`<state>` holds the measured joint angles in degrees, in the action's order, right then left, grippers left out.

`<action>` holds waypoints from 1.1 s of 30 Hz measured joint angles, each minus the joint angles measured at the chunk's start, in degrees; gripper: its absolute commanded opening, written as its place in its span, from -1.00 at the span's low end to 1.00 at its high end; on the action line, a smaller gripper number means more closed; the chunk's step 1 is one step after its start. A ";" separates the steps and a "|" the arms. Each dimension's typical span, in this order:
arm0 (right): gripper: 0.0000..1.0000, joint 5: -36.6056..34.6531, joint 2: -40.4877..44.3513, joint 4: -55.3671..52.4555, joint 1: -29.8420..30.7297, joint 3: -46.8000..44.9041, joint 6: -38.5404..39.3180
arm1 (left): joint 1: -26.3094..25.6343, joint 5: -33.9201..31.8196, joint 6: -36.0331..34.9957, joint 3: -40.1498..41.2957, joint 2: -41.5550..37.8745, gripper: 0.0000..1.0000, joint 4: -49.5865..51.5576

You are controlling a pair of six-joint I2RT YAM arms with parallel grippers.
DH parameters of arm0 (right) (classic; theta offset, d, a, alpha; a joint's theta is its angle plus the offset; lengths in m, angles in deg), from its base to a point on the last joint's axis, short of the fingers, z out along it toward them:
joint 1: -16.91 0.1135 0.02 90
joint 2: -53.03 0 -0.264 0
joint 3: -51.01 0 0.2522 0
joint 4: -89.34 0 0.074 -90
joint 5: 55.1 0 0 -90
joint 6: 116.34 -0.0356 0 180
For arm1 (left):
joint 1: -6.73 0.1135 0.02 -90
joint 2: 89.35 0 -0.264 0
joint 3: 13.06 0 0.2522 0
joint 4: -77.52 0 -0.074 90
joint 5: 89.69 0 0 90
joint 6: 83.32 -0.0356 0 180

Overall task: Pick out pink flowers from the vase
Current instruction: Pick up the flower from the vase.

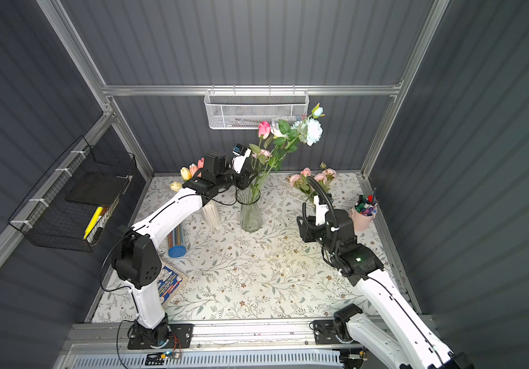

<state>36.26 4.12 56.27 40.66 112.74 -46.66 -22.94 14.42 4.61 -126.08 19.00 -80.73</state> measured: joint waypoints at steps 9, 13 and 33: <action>-0.07 0.48 -0.55 0.00 0.00 0.00 -0.04 | 0.00 1.18 -0.11 1.75 0.00 -0.85 -1.79; -0.07 0.79 -0.66 -0.02 0.00 0.00 -0.09 | 0.00 1.53 -0.11 2.19 0.00 -0.98 -2.62; -0.07 2.21 -0.66 -0.02 0.48 0.00 -0.52 | 0.00 0.39 -0.11 2.84 -6.08 -1.00 -4.59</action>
<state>38.47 3.46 56.25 41.14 112.74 -47.19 -22.94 14.81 4.50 -123.24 12.93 -85.32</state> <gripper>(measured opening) 0.462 0.074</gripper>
